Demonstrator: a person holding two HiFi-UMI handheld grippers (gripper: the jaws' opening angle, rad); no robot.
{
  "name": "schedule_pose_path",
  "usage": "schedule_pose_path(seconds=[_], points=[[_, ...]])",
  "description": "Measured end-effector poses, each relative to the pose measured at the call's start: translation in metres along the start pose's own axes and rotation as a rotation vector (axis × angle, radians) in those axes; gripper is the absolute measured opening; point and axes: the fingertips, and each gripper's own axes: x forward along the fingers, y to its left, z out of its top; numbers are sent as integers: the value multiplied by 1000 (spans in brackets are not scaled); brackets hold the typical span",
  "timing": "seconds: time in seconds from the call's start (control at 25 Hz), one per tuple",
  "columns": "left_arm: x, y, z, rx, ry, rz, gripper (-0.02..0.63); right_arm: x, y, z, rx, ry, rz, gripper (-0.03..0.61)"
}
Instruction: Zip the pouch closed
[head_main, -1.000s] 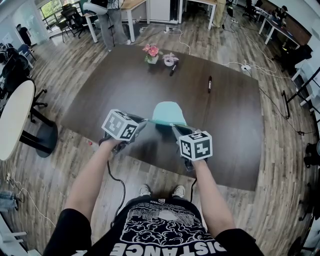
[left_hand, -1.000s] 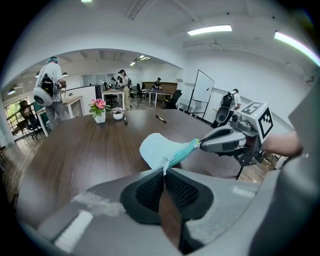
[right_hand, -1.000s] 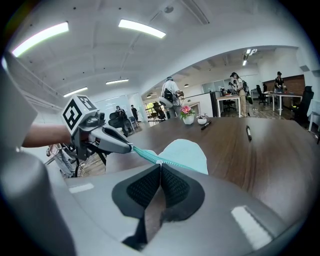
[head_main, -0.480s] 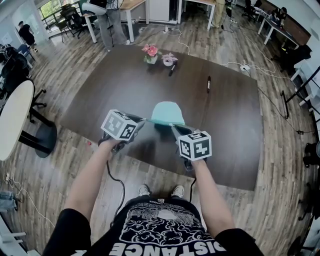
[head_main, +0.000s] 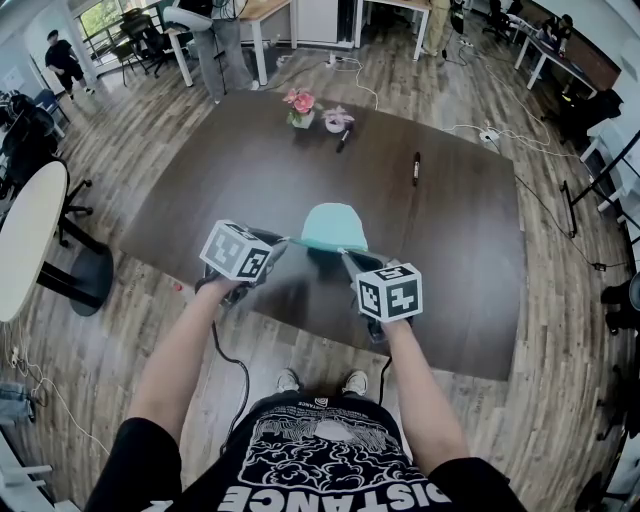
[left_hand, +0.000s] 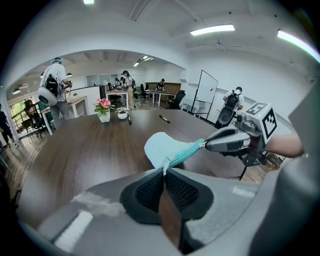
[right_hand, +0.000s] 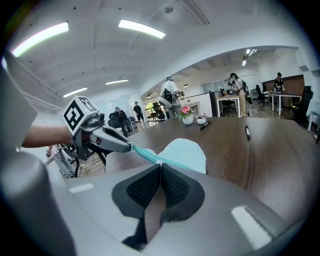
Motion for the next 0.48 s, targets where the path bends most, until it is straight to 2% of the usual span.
schedule_pose_path(seconds=[0.48], points=[[-3,6,-3,3,6,19,21,-2,-4,0,11,0,-18,6]])
